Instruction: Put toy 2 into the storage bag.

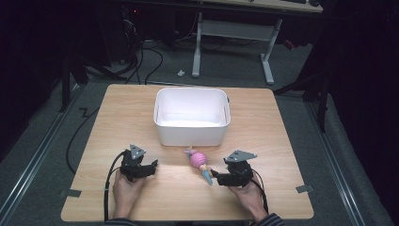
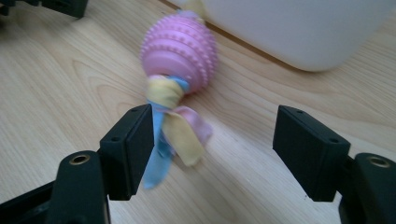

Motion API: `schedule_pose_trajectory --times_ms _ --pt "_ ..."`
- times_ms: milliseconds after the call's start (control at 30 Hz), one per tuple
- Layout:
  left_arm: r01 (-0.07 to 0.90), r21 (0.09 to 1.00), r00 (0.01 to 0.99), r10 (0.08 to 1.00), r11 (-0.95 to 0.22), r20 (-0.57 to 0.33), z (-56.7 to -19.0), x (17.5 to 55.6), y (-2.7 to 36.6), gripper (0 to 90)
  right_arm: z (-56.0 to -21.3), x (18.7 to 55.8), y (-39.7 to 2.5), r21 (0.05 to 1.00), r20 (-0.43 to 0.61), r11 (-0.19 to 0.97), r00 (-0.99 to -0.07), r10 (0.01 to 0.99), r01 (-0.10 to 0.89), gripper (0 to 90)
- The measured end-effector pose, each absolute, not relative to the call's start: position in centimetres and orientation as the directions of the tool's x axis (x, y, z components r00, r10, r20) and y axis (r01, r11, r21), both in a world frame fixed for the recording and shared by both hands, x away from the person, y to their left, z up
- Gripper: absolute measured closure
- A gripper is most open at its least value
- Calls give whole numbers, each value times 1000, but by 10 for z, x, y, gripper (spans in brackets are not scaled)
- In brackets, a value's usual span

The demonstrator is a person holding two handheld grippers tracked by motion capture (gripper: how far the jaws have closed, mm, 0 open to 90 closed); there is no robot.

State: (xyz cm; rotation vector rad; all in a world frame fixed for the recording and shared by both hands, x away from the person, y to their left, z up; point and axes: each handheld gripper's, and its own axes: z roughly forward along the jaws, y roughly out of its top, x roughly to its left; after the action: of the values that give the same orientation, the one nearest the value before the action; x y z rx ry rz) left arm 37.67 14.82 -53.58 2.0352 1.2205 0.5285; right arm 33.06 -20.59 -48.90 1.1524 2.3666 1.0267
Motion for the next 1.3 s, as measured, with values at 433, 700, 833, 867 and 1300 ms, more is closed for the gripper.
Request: schedule_pose_trajectory --times_ms 433,700,833,867,1300 --pt "597 739 473 881 -313 -8 -536 377 148 249 -479 363 -164 628 51 487 -656 753 608 290" --pt "597 737 474 880 -316 -7 -536 377 148 248 -479 373 -148 569 18 536 -661 750 624 289" --pt "595 738 476 880 -318 -5 -536 376 148 248 -481 378 -138 527 -18 574 -668 744 626 288" --pt "595 738 476 880 -317 -6 -536 377 148 248 -483 381 -134 515 -17 576 -664 748 635 289" --pt "597 737 476 879 -317 -7 -536 377 148 247 -488 385 -134 504 -16 583 -668 744 637 347"
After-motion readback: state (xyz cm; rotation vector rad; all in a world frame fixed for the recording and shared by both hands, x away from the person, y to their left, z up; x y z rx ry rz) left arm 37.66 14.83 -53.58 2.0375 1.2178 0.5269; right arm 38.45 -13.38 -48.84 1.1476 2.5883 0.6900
